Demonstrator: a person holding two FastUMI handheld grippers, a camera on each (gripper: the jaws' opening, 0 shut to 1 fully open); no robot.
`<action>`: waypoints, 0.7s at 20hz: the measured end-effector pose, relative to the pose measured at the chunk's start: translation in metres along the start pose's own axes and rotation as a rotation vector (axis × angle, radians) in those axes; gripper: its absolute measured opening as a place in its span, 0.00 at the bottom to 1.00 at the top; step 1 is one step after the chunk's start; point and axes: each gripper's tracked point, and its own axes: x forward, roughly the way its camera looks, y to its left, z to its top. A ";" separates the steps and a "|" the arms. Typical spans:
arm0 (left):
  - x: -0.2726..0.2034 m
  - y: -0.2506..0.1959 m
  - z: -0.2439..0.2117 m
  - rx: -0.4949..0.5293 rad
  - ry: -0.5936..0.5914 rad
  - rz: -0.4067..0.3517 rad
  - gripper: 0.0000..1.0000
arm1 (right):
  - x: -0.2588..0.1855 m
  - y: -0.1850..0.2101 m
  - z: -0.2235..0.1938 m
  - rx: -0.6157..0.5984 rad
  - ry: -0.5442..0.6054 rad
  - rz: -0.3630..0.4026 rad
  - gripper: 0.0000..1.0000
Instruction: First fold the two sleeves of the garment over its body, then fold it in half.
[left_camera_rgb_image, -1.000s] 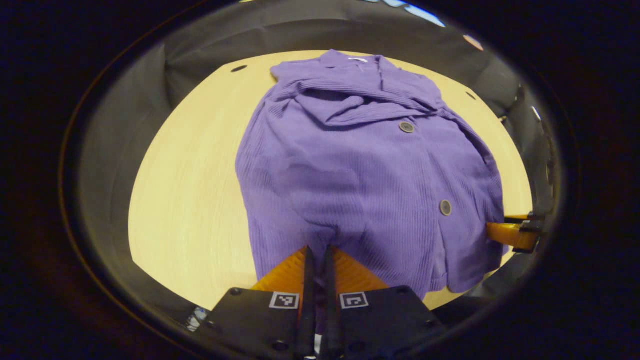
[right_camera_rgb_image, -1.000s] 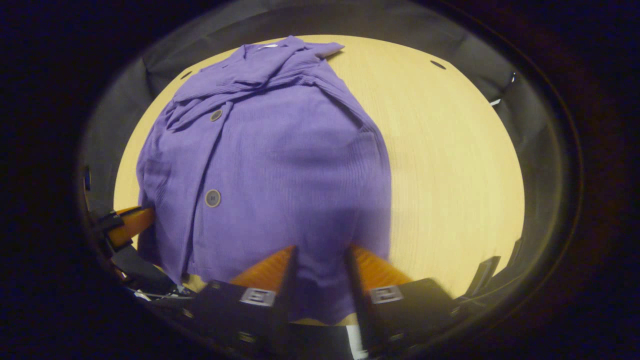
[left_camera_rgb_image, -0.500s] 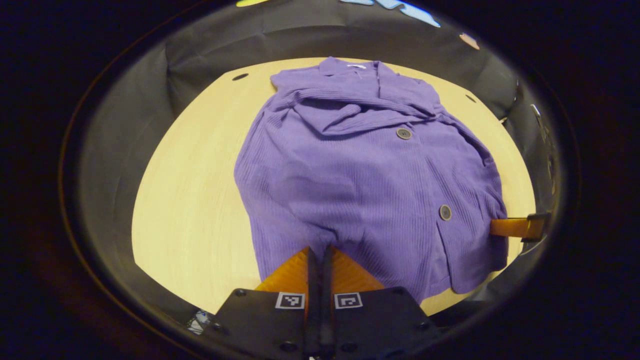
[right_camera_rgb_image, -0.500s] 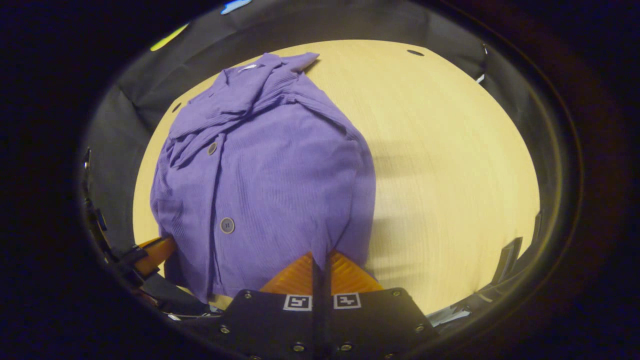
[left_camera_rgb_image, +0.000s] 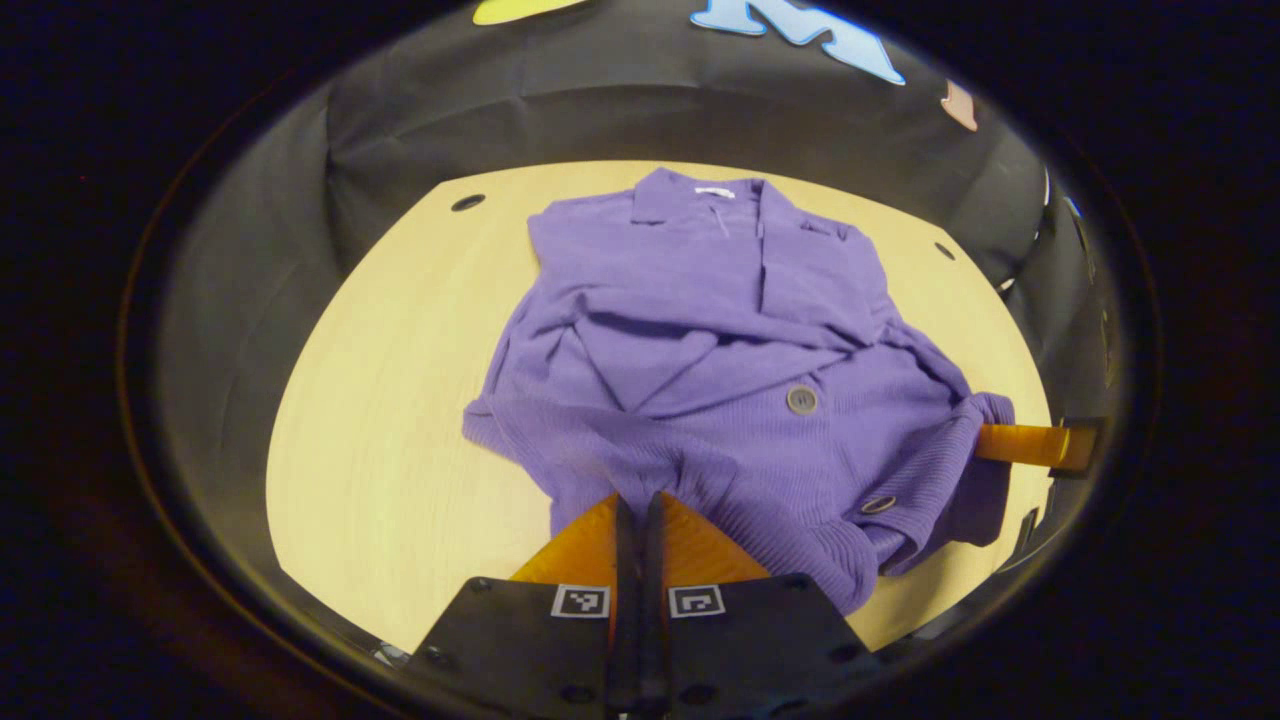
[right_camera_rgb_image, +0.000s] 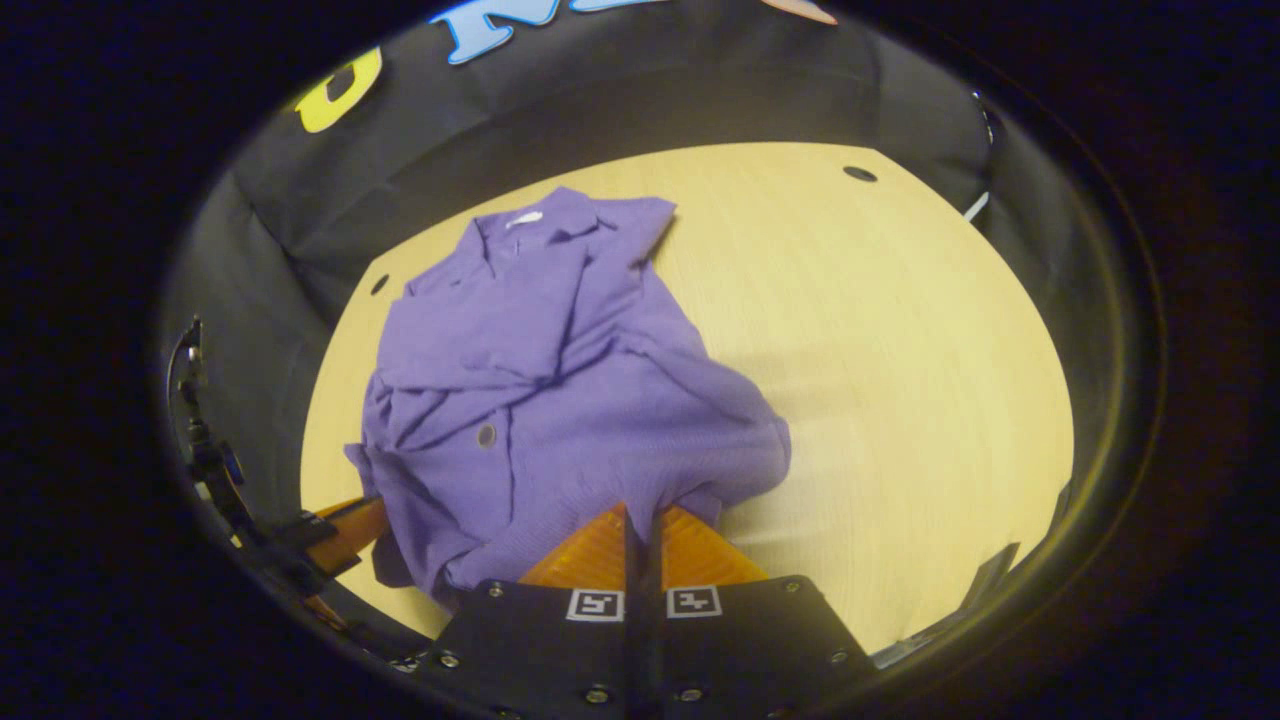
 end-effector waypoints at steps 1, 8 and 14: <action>0.003 0.000 0.011 -0.011 -0.009 -0.002 0.07 | 0.001 0.003 0.014 -0.005 -0.017 0.003 0.01; 0.023 0.011 0.086 -0.088 -0.065 -0.006 0.07 | 0.019 0.016 0.096 -0.027 -0.112 0.018 0.01; 0.044 0.023 0.163 -0.107 -0.138 -0.005 0.07 | 0.037 0.021 0.163 -0.005 -0.185 0.029 0.01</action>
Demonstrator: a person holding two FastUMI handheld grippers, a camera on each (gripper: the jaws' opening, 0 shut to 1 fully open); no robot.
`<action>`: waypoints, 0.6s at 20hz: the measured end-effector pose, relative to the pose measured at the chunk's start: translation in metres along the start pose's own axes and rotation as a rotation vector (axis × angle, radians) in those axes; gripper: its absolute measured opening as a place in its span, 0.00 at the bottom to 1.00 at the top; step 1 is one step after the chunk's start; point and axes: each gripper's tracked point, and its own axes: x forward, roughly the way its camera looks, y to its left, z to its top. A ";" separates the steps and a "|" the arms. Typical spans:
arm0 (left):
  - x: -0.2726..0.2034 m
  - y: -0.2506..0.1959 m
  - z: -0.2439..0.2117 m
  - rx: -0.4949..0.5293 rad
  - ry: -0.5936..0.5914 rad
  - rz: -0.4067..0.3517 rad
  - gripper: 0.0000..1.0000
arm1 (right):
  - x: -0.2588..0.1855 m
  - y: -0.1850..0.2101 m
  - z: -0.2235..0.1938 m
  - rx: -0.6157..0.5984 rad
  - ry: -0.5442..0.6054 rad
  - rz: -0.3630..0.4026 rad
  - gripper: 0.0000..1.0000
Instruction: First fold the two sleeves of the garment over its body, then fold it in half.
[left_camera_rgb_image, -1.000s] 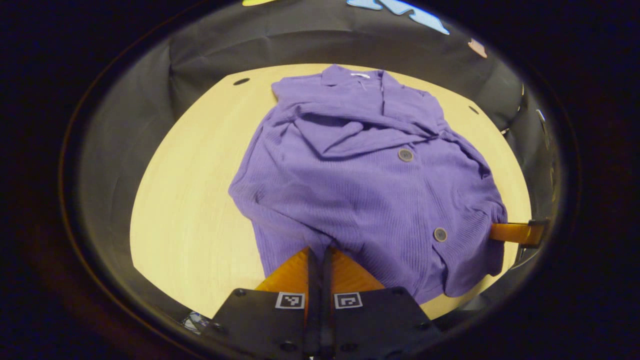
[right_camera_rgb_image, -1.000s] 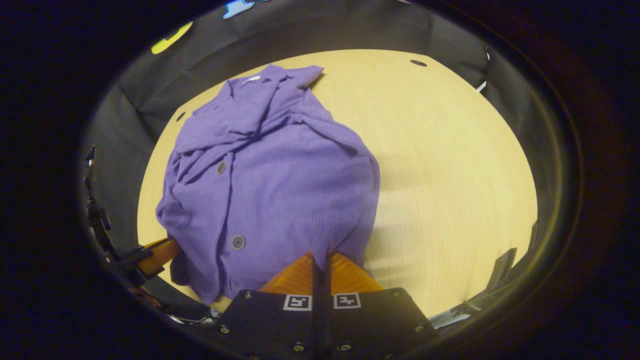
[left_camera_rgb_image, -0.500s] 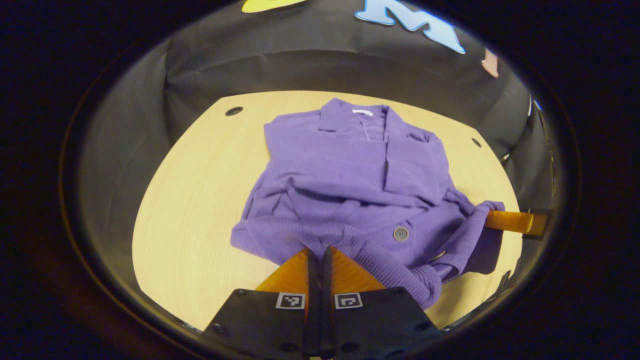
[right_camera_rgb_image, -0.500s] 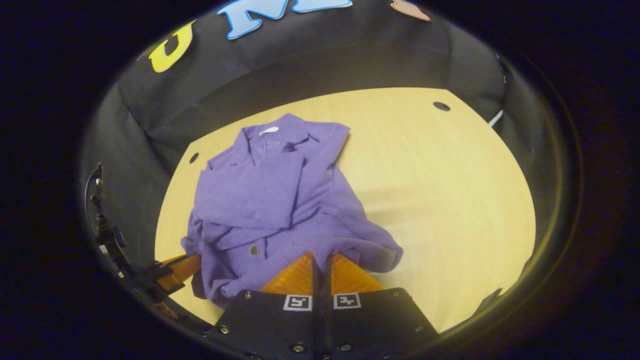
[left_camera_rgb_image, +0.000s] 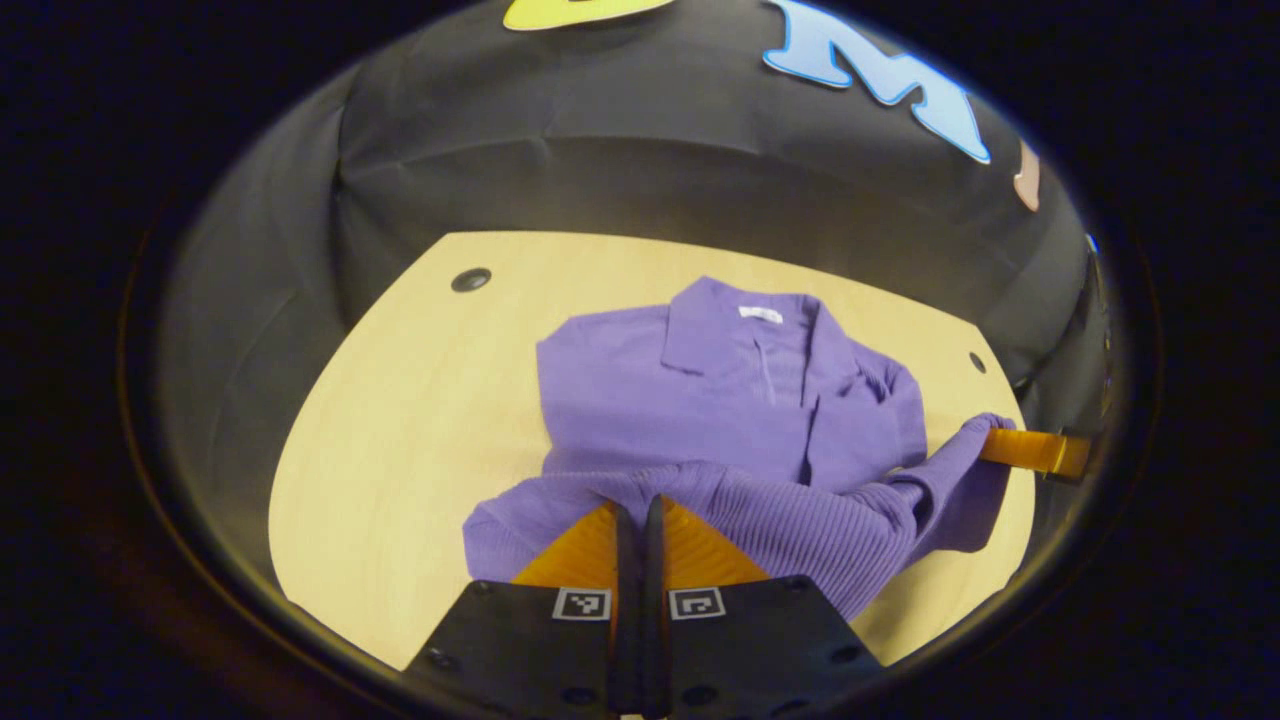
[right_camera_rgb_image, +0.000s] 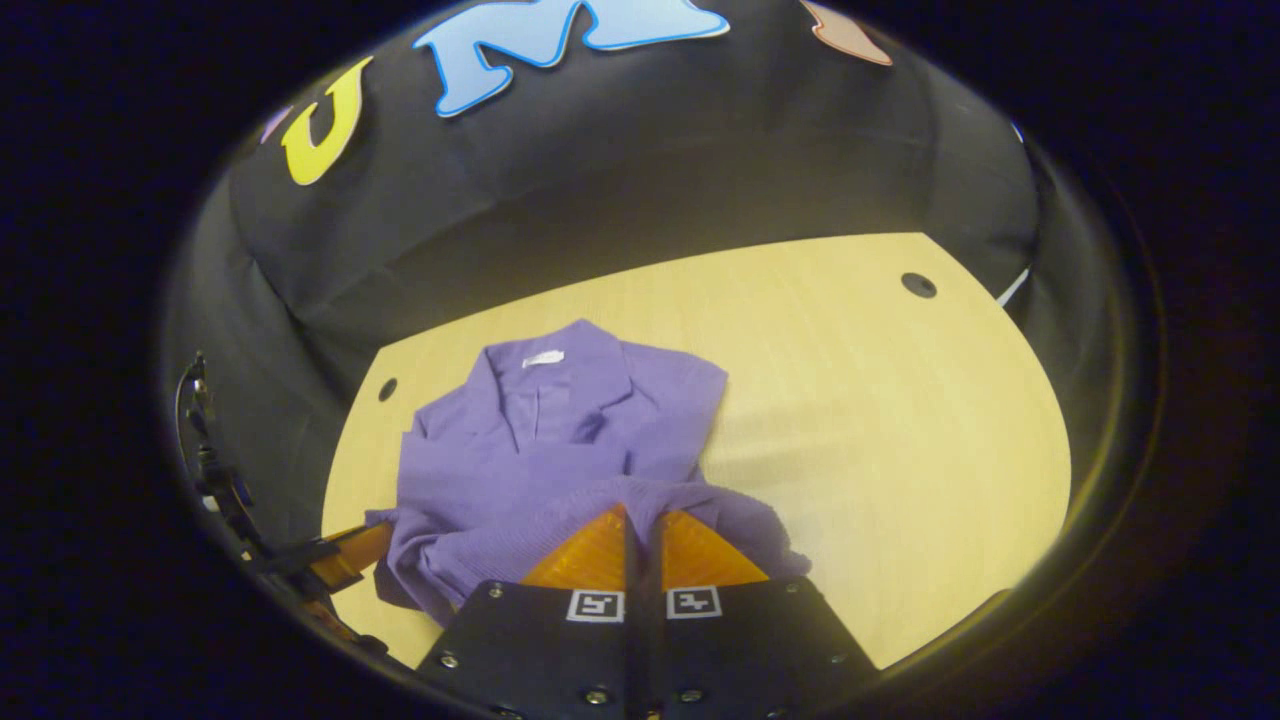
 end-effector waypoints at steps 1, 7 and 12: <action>0.007 0.000 0.012 -0.011 -0.011 -0.002 0.07 | 0.006 0.001 0.010 0.004 -0.013 0.003 0.01; 0.043 -0.005 0.073 -0.016 -0.074 -0.007 0.07 | 0.038 0.005 0.074 0.025 -0.093 0.013 0.01; 0.076 -0.010 0.118 0.006 -0.122 -0.012 0.06 | 0.068 0.006 0.117 0.033 -0.143 0.013 0.00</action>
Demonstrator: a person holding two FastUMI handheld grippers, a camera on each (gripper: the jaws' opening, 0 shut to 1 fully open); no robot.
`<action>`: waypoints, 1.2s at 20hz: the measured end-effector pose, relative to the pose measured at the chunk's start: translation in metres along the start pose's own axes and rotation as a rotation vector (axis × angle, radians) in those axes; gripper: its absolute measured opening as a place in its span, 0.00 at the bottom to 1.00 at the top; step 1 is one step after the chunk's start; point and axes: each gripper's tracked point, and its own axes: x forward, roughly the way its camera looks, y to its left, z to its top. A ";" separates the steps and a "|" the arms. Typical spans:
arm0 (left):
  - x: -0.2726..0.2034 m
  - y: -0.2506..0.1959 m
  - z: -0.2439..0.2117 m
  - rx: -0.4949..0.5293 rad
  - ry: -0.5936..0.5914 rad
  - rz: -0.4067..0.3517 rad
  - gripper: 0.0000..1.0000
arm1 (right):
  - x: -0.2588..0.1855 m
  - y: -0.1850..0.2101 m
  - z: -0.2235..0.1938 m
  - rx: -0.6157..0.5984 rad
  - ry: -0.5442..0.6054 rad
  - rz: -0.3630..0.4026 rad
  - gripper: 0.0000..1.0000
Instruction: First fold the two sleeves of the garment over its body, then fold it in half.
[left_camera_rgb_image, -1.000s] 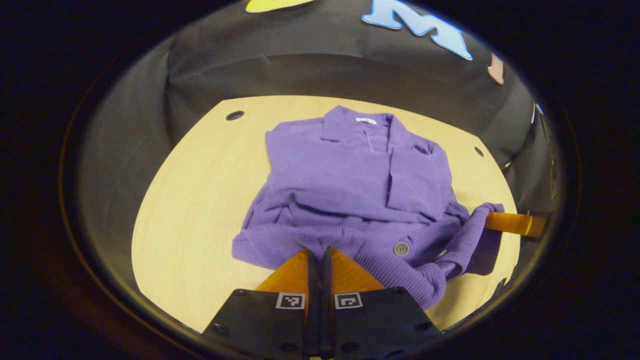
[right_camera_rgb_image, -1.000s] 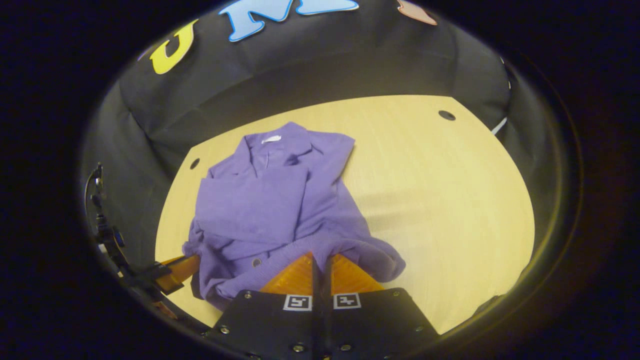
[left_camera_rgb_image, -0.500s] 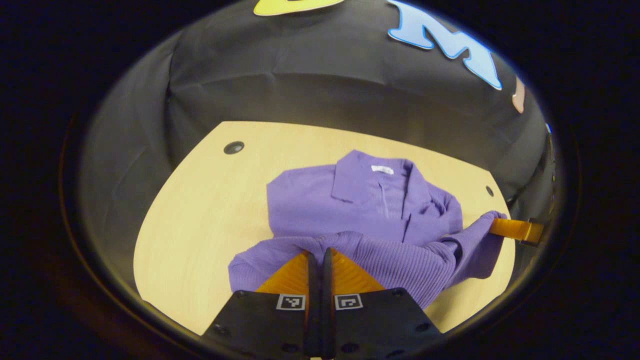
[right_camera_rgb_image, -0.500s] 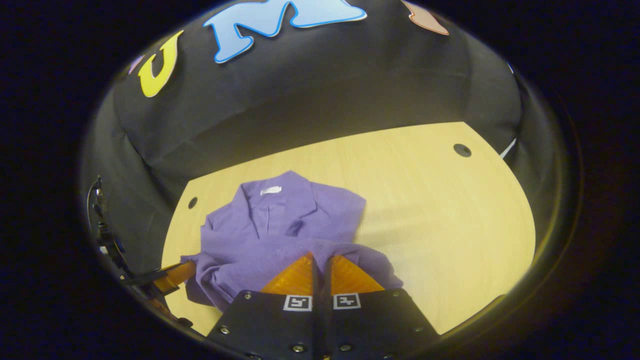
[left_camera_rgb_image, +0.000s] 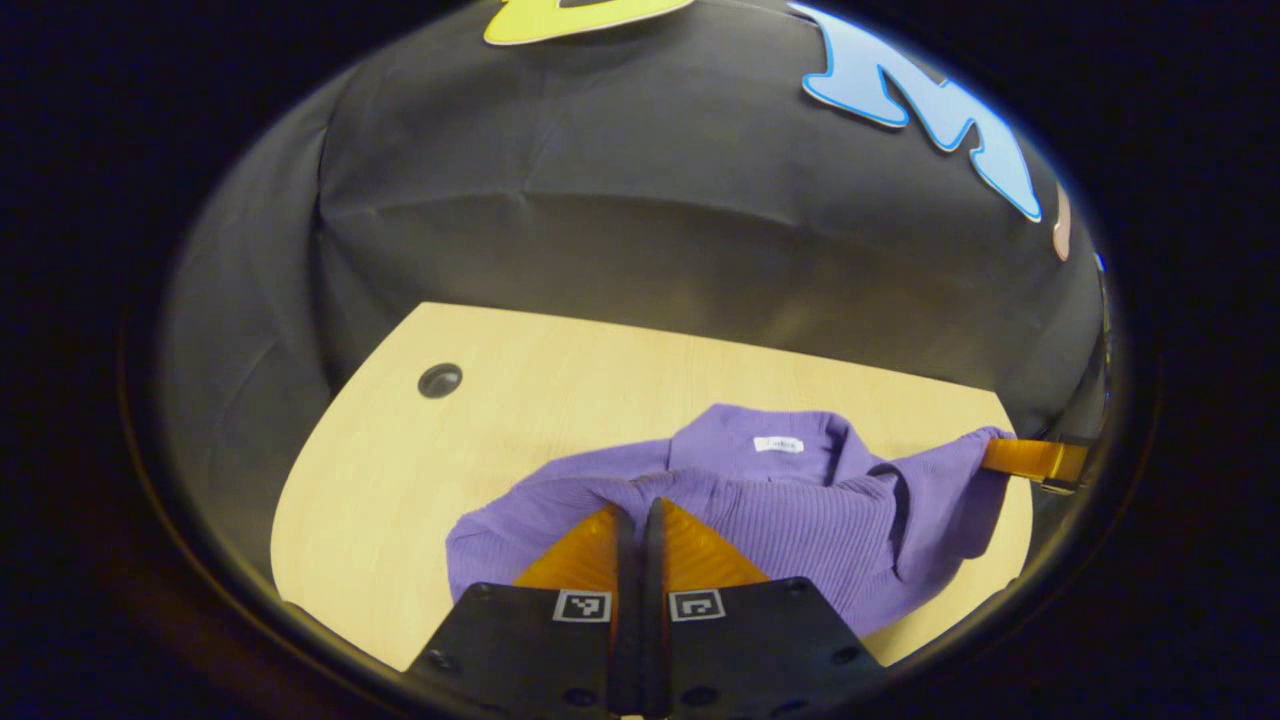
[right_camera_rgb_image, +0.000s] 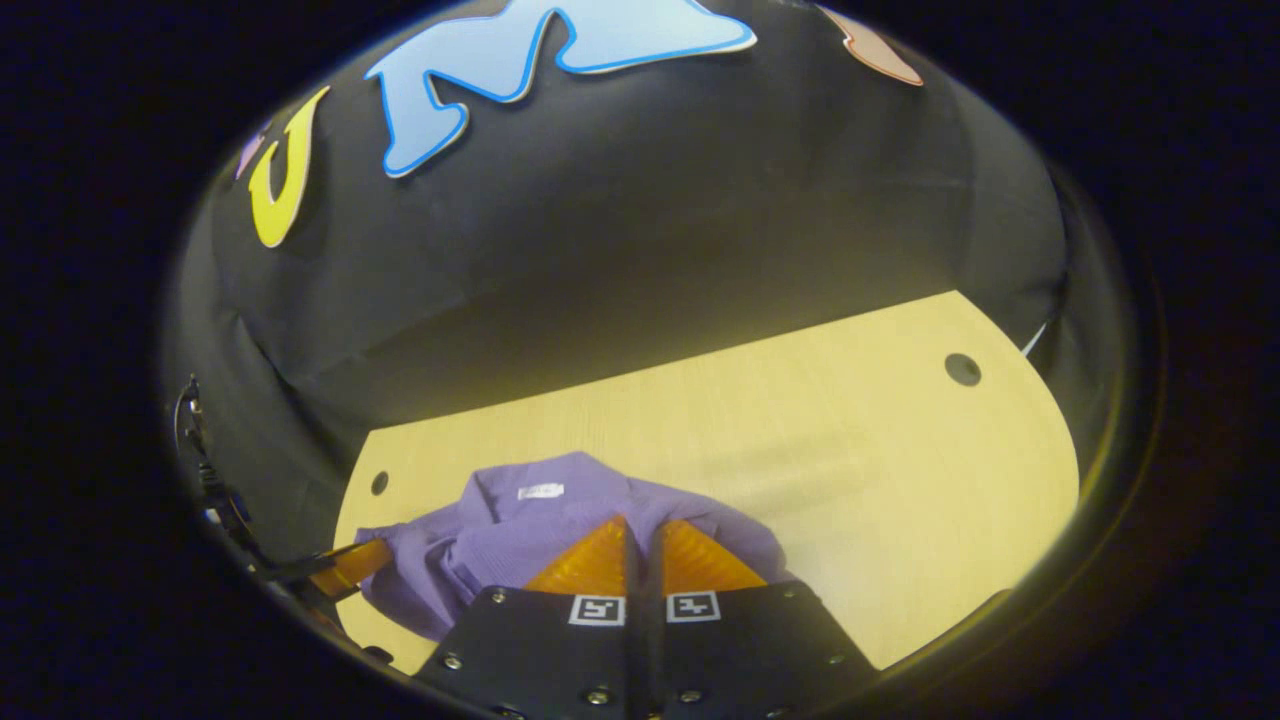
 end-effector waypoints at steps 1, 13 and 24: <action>0.010 -0.001 0.006 0.009 -0.009 -0.003 0.07 | 0.007 -0.001 0.005 -0.002 -0.004 -0.002 0.00; 0.099 -0.003 0.013 0.057 -0.040 0.014 0.06 | 0.093 -0.023 -0.012 -0.029 0.031 -0.037 0.00; 0.086 -0.006 0.002 0.028 0.002 0.031 0.29 | 0.069 -0.020 -0.007 -0.082 0.009 -0.025 0.46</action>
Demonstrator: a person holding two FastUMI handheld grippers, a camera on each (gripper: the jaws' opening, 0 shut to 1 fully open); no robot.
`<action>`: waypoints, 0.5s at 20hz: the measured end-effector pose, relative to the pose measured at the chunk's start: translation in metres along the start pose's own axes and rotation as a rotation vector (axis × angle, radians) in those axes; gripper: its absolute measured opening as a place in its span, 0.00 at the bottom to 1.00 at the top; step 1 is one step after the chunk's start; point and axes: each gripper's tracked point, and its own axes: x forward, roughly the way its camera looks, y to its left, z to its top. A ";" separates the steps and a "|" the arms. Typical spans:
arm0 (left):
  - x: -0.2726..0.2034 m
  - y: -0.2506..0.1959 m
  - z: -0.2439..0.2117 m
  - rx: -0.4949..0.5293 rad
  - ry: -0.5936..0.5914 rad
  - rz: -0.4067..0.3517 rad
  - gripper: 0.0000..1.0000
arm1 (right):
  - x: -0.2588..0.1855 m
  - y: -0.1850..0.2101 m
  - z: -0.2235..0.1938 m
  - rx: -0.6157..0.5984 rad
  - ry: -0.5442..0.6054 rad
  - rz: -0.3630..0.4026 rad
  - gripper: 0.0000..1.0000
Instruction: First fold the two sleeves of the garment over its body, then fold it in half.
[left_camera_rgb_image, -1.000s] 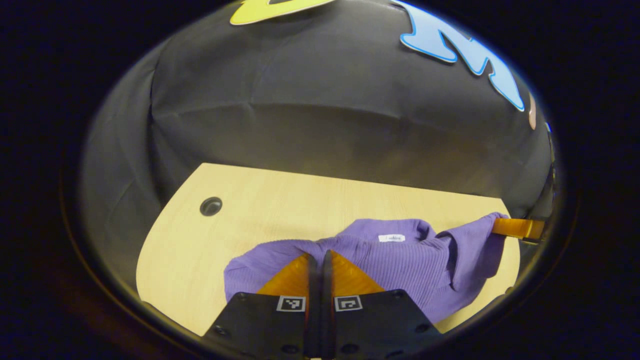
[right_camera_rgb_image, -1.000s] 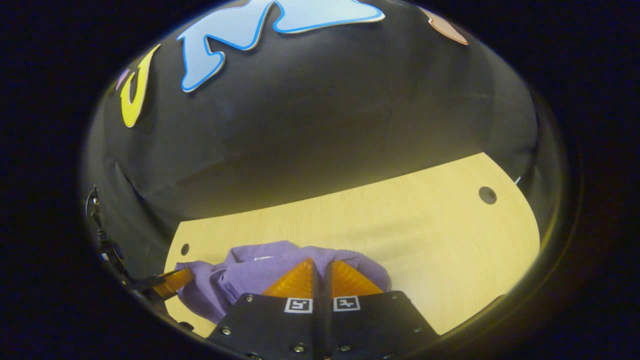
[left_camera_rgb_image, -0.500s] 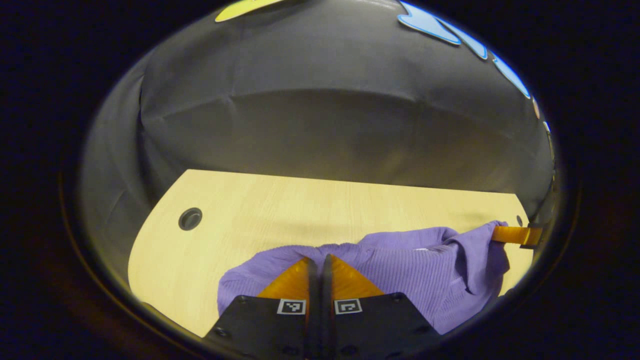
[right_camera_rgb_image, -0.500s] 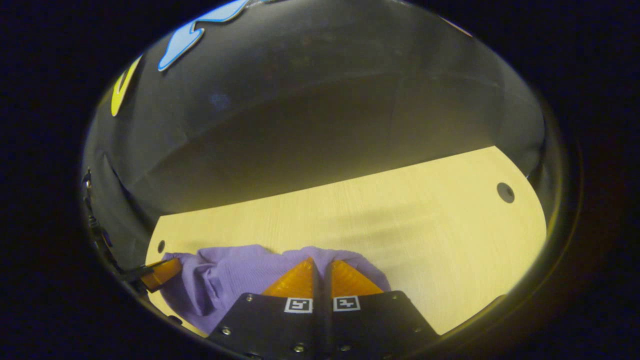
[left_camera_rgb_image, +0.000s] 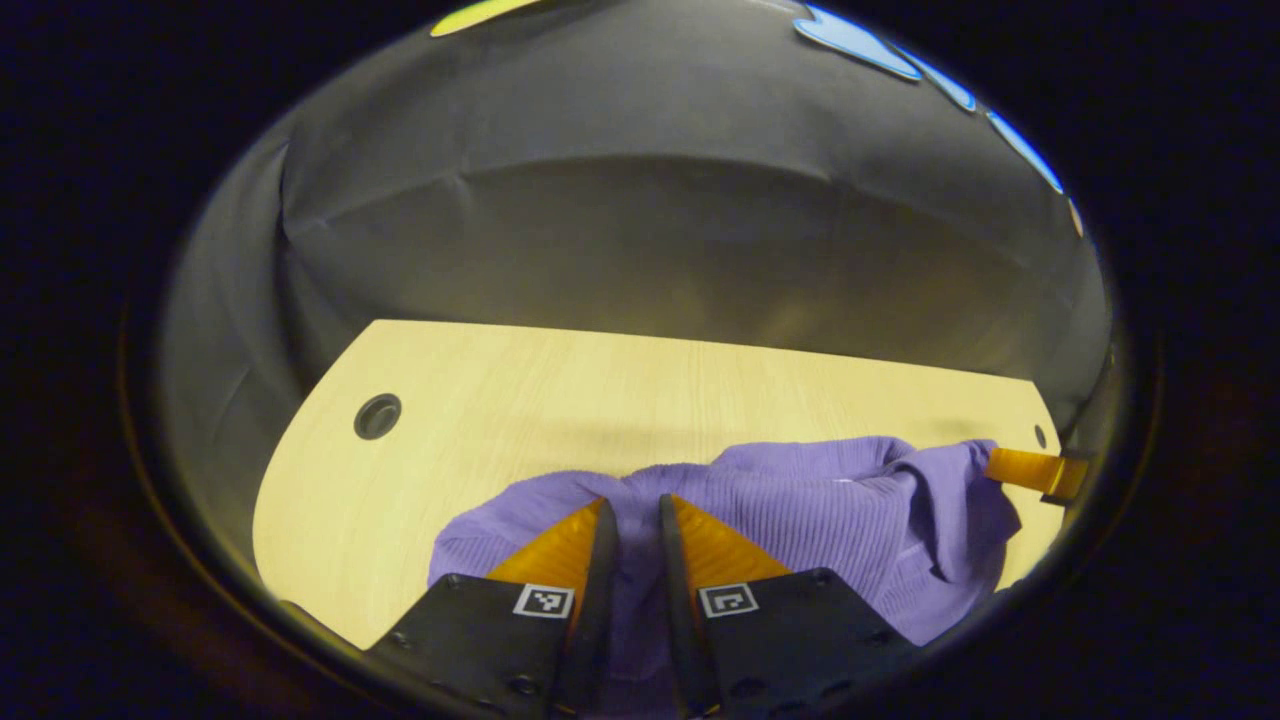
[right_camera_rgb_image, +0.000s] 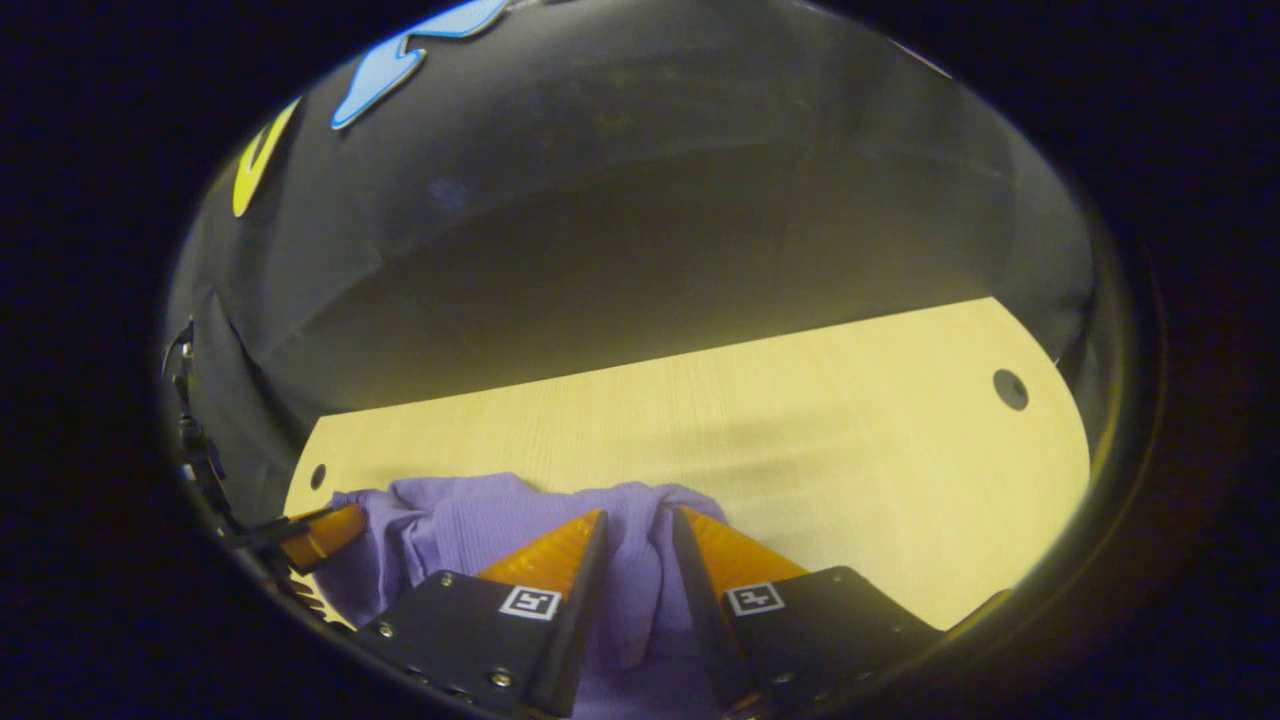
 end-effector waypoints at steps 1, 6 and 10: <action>-0.006 0.000 0.002 -0.004 -0.005 0.000 0.29 | -0.007 0.002 -0.001 -0.002 -0.007 0.005 0.44; -0.062 -0.009 0.006 0.020 -0.050 -0.017 0.29 | -0.065 0.007 0.005 0.018 -0.053 0.025 0.46; -0.138 -0.027 0.013 0.035 -0.121 -0.049 0.29 | -0.140 0.017 0.012 0.013 -0.129 0.050 0.46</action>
